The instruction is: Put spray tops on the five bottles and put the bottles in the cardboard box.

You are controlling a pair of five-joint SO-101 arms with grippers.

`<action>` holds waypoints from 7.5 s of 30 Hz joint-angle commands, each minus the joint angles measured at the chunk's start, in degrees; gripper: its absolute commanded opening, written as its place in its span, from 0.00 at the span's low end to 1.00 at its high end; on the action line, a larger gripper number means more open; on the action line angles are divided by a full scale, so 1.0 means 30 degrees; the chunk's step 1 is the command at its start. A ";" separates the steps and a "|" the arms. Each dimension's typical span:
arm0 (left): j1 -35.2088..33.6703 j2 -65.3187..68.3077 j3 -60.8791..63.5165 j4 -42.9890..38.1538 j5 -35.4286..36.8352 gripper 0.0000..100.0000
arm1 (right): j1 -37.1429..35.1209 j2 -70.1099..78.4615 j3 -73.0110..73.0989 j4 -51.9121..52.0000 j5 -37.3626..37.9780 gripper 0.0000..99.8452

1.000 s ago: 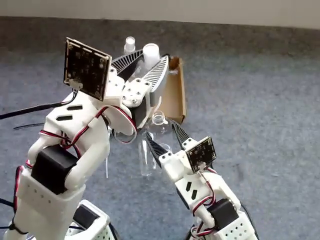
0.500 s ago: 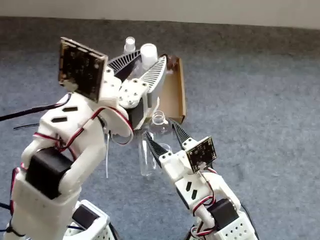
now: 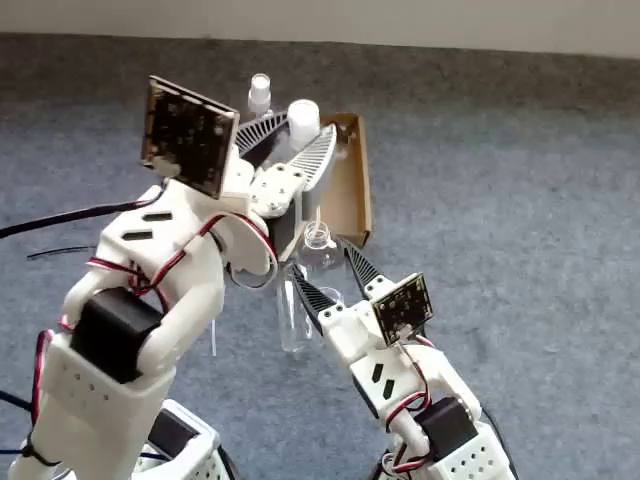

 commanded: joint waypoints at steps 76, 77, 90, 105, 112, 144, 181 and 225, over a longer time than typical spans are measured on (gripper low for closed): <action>-0.0601 0.1158 0.0249 0.1436 -0.3341 0.15 | 0.1158 -0.0161 -0.0308 -0.0425 -0.0088 0.00; -0.0601 0.1011 -0.0278 0.1846 -0.3341 0.15 | 0.1158 -0.0161 -0.0308 -0.0425 -0.0088 0.00; 0.0015 0.0894 -0.0337 0.4073 -0.3341 0.15 | 0.1128 -0.0161 -0.0308 -0.0425 -0.0117 0.00; -0.0571 0.0923 0.2330 0.2491 -0.4425 0.15 | 0.1128 -0.0161 -0.0308 -0.0425 -0.0088 0.00; -0.1245 0.0923 0.2447 0.2432 -0.4425 0.15 | 0.1158 -0.0161 -0.1128 -0.0425 -0.0088 0.00; -0.1978 -0.2300 -0.2535 1.5326 -0.7853 0.16 | 0.4586 0.8484 -1.2176 -0.0044 -0.0088 0.00; -0.2564 -1.1150 1.6513 -0.0498 -0.3780 0.15 | -0.3824 1.4637 -1.9766 0.6784 -0.3692 0.01; -0.2447 -1.1150 1.6864 -0.0733 -0.3751 0.14 | -0.2476 1.3993 -1.9590 0.4762 -0.3663 0.06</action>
